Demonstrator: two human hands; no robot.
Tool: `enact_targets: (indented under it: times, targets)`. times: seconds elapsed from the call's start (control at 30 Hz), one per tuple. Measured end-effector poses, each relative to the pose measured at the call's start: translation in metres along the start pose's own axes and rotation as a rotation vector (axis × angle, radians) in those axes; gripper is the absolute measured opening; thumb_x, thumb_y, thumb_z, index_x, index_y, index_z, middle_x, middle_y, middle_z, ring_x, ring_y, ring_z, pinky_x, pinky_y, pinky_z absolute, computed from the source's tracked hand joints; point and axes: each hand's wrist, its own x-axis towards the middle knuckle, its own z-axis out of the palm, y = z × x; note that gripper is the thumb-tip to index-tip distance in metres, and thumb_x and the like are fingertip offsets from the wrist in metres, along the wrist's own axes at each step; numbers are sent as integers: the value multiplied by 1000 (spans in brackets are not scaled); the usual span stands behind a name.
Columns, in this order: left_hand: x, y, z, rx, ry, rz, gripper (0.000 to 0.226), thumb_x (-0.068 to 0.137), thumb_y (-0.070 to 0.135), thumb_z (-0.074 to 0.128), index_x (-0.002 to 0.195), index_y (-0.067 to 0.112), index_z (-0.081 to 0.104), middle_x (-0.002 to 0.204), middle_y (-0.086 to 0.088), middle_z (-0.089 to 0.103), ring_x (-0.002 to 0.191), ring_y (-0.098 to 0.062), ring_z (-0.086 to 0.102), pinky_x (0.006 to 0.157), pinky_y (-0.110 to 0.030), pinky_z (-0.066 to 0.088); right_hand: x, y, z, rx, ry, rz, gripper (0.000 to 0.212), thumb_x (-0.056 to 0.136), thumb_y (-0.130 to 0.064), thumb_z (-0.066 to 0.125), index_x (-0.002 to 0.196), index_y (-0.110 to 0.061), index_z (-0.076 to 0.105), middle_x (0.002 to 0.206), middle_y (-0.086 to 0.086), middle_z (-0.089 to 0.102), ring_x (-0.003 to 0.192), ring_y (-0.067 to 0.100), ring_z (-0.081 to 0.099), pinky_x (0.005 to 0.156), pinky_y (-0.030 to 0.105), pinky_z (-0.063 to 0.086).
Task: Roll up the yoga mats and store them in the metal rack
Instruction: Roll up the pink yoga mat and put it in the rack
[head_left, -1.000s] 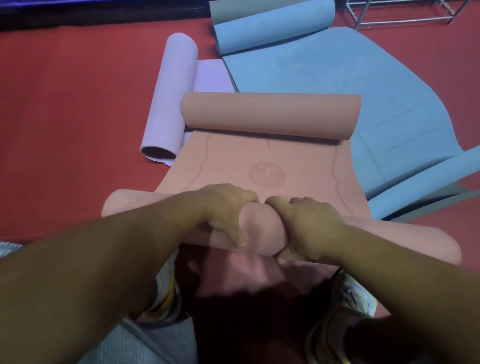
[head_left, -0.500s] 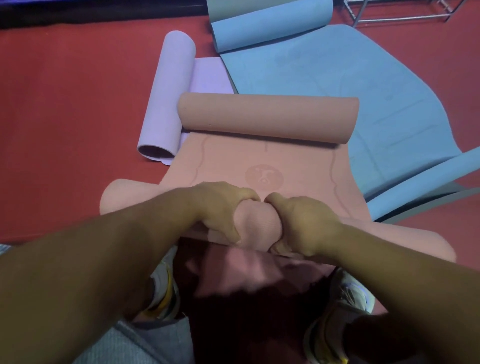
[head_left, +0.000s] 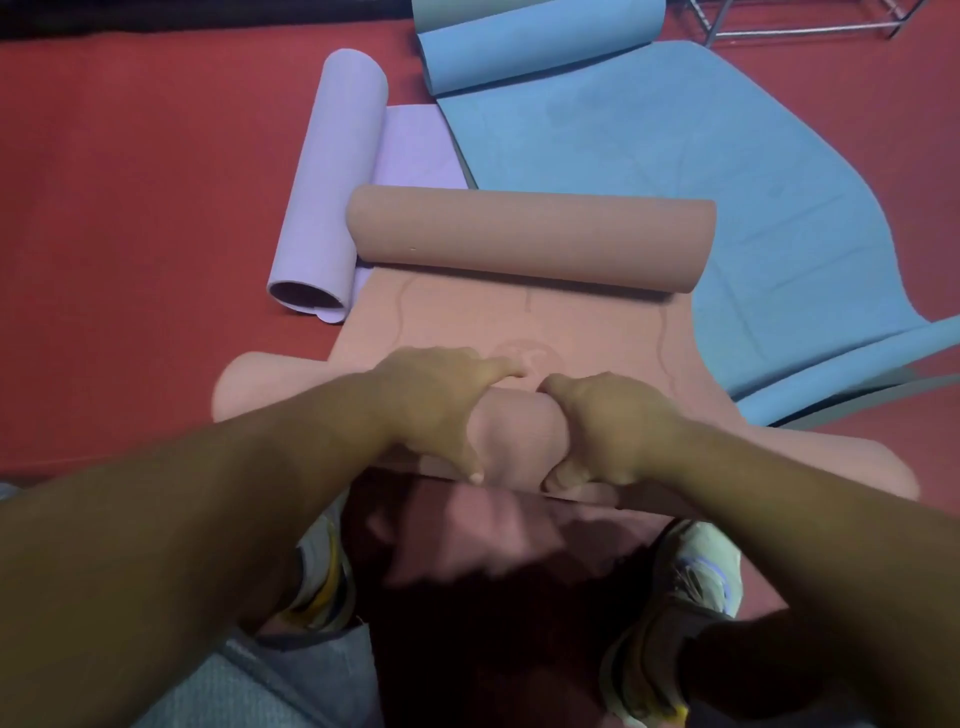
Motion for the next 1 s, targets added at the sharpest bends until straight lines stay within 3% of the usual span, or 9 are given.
enact_targets:
  times: [0.13,0.23,0.37,0.47,0.53,0.7,0.8,0.87,1.0]
  targets:
    - [5,10,11,82,16,31,101,49,59,88,133,49,33,111,9,60,103,-21,60,85,-40,50,0,8,-3,164,-120,-3,89,50,-57,91,126,-34,50,112,-4,67,105,25,62,89,36,52]
    - [6,0,12,-42,-62,22,89,54,55,88,131,46,46,108,14,64,99,-16,61,83,-35,53,-2,-1,10,36,-98,-17,110,45,-63,89,136,-38,34,121,-5,55,110,25,55,92,42,49]
    - [6,-6,13,-172,-127,19,95,52,49,90,136,45,46,116,14,63,104,-16,61,91,-37,53,-4,-7,21,-15,-51,-15,89,49,-58,89,118,-32,40,102,-4,62,96,28,63,79,39,53]
    - [5,1,17,-82,-76,40,115,49,54,91,144,49,26,125,9,56,112,-17,56,93,-42,50,1,-1,14,30,-73,-5,82,52,-59,87,119,-31,49,104,-3,68,96,27,64,80,37,54]
    - [5,4,17,-61,-44,37,111,47,57,91,139,49,30,120,12,56,108,-16,56,90,-42,51,3,3,10,85,-109,-15,85,50,-58,89,121,-31,50,107,-2,68,99,27,64,83,38,54]
    - [7,-11,20,-207,-122,-11,91,55,50,92,135,41,50,117,14,63,104,-14,60,92,-35,52,-5,-12,24,-23,-61,-13,126,47,-62,89,148,-41,16,131,4,51,119,32,53,94,45,47]
    - [5,-13,22,-267,-182,13,89,58,44,93,135,41,50,120,14,61,109,-15,60,95,-33,51,-3,-14,38,17,-43,-44,101,51,-60,87,133,-37,31,114,-1,63,104,30,62,83,40,52]
    - [4,-6,24,-154,-135,30,103,54,52,91,141,47,37,126,11,55,113,-16,55,96,-40,50,1,-9,36,89,-47,-26,86,55,-57,86,124,-33,40,106,-3,67,98,29,63,78,38,52]
    - [2,5,24,48,12,1,107,49,62,88,137,50,28,117,8,54,107,-19,54,90,-43,50,4,-2,23,185,-75,-16,88,55,-55,89,128,-34,45,113,-3,66,104,26,61,84,36,51]
